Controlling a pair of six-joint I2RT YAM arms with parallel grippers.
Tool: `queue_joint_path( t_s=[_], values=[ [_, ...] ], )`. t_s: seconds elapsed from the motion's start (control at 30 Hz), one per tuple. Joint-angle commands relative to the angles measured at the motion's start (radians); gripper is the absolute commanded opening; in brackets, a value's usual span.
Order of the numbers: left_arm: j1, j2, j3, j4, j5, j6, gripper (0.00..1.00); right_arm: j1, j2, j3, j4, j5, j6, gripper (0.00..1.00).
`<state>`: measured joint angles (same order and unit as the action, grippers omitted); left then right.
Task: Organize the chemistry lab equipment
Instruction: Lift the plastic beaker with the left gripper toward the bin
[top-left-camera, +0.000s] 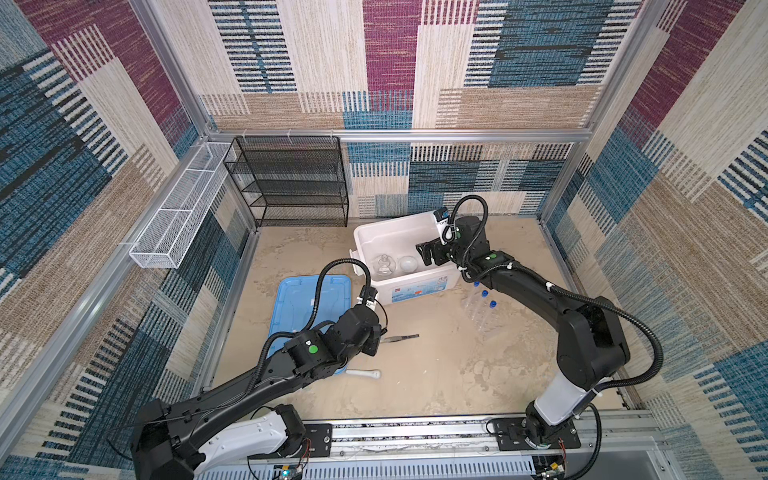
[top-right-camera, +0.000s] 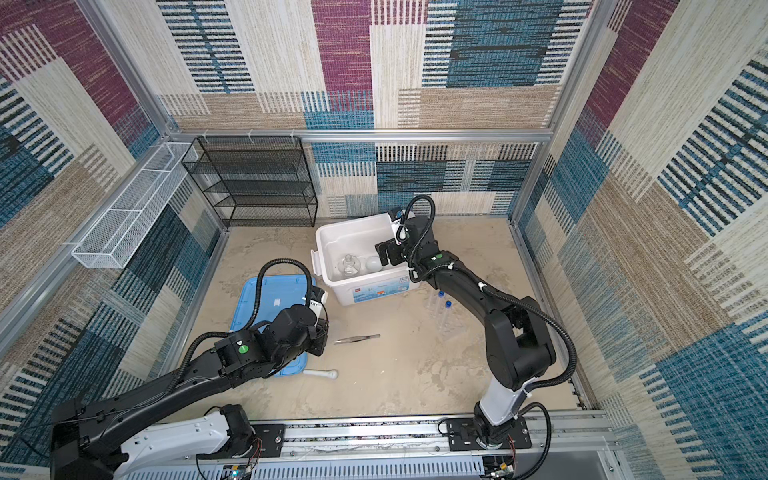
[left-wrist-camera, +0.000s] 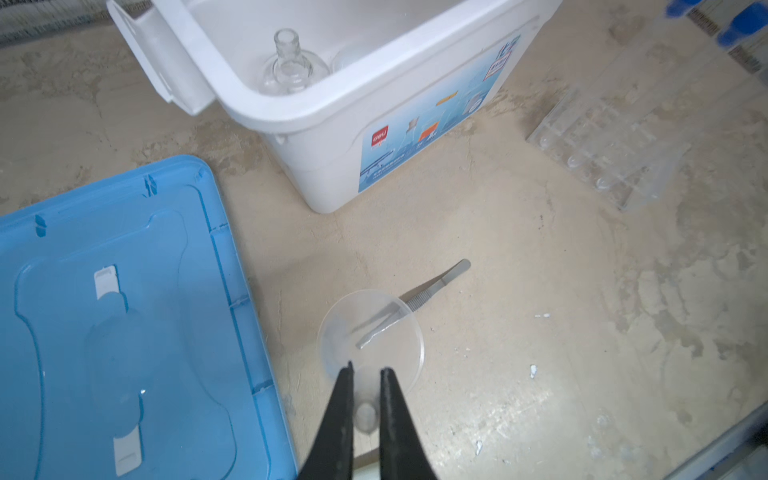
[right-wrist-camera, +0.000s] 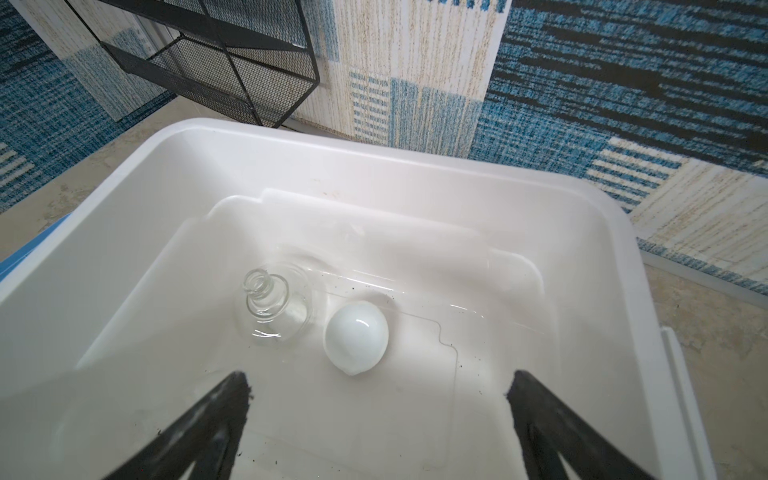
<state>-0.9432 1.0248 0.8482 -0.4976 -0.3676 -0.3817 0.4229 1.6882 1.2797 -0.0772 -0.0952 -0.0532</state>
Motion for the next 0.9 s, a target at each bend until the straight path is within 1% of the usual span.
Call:
queue_joint_path(
  t_s=[0.0, 0.23, 0.43, 0.57, 0.7, 0.77, 0.87],
  values=[
    [0.0, -0.003, 0.045, 0.04, -0.045, 0.092, 0.01, -0.005, -0.026, -0.017, 0.059, -0.001, 0.019, 0.99],
    [0.0, 0.02, 0.132, 0.181, -0.041, 0.223, 0.0, -0.022, -0.063, -0.062, 0.084, -0.008, 0.035, 0.99],
    [0.0, 0.076, 0.185, 0.309, -0.089, 0.334, 0.0, -0.04, -0.101, -0.113, 0.124, -0.015, 0.06, 0.99],
    [0.003, 0.147, 0.247, 0.356, -0.093, 0.407, 0.0, -0.05, -0.126, -0.141, 0.137, -0.026, 0.07, 0.99],
    [0.018, 0.237, 0.32, 0.363, -0.087, 0.453, 0.0, -0.055, -0.14, -0.156, 0.136, -0.029, 0.073, 0.99],
    [0.035, 0.281, 0.356, 0.361, -0.07, 0.459, 0.0, -0.055, -0.146, -0.161, 0.137, -0.035, 0.076, 0.99],
    [0.071, 0.35, 0.406, 0.369, -0.017, 0.46, 0.0, -0.057, -0.154, -0.163, 0.139, -0.041, 0.081, 0.99]
  ],
)
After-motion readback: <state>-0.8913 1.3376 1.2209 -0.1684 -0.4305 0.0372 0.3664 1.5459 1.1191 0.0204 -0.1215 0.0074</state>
